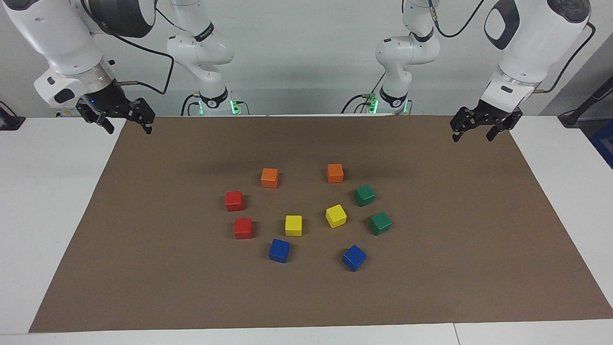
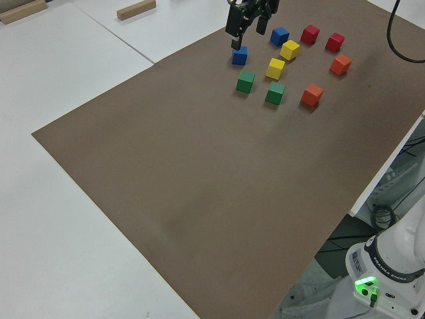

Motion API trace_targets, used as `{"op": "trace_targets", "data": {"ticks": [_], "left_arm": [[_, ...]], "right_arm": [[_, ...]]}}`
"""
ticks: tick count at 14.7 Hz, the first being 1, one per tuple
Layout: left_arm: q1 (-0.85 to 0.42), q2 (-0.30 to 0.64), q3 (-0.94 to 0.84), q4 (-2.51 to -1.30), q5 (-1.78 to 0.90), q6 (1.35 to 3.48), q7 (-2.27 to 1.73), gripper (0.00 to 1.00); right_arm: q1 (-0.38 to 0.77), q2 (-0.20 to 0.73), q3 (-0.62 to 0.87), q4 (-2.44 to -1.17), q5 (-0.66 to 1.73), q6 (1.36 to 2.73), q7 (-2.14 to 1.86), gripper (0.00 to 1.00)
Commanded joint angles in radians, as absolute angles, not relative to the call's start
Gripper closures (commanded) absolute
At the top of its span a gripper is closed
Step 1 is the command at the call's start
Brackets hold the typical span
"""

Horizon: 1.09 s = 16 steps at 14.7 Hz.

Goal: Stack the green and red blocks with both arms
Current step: 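Move both grippers in toward the green and red blocks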

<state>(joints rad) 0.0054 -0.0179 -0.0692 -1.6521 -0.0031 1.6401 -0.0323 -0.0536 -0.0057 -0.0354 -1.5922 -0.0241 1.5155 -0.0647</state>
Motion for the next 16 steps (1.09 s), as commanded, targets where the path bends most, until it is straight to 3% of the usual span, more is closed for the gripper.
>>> {"op": "trace_targets", "data": {"ticks": [1, 8, 12, 16], "left_arm": [[-0.012, -0.011, -0.072, -1.670, -0.031, 1.689, -0.170, 0.00], [-0.178, 0.155, -0.071, -1.683, -0.032, 1.842, -0.440, 0.00], [-0.283, 0.210, -0.069, -1.772, -0.031, 1.992, -0.651, 0.00], [-0.345, 0.225, -0.069, -1.873, -0.029, 2.117, -0.778, 0.00]], "right_arm": [[-0.037, -0.032, -0.026, -1.638, -0.018, 1.554, -0.039, 0.00], [0.081, -0.017, -0.026, -1.779, -0.018, 1.761, 0.078, 0.00], [0.117, 0.028, -0.026, -1.851, -0.017, 1.908, 0.113, 0.00], [0.158, 0.093, -0.025, -1.864, -0.017, 1.965, 0.146, 0.00]]}}
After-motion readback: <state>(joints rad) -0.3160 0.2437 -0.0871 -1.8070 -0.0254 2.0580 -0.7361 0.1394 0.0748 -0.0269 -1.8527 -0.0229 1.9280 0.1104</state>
